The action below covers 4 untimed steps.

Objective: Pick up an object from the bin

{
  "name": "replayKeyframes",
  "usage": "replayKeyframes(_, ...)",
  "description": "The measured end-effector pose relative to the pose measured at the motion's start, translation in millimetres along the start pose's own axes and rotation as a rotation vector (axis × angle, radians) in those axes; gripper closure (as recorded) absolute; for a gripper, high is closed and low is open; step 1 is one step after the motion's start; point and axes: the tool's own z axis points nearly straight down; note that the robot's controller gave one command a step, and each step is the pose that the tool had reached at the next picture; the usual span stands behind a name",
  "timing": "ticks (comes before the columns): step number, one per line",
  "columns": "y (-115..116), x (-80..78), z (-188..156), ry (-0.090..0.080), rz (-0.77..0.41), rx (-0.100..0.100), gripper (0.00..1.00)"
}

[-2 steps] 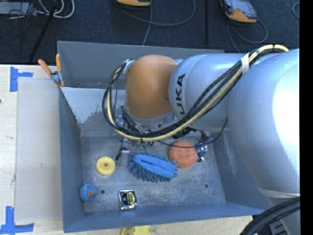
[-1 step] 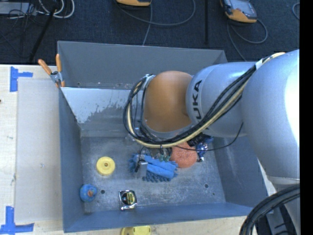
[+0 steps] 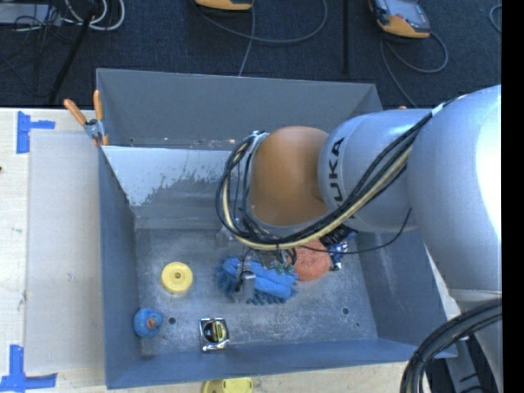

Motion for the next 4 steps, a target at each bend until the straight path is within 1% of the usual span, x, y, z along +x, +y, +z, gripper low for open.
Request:
replayKeyframes(1, -52, 38.7, 2, 0.000, -0.115, -0.003, 1.00)
replayKeyframes(2, -52, 38.7, 2, 0.000, -0.114, -0.003, 1.00)
replayKeyframes(3, -56, 43.8, -115, -0.002, -0.115, -0.003, 1.00)
replayKeyframes(4, -56, 43.9, -115, -0.002, -0.113, -0.003, 1.00)
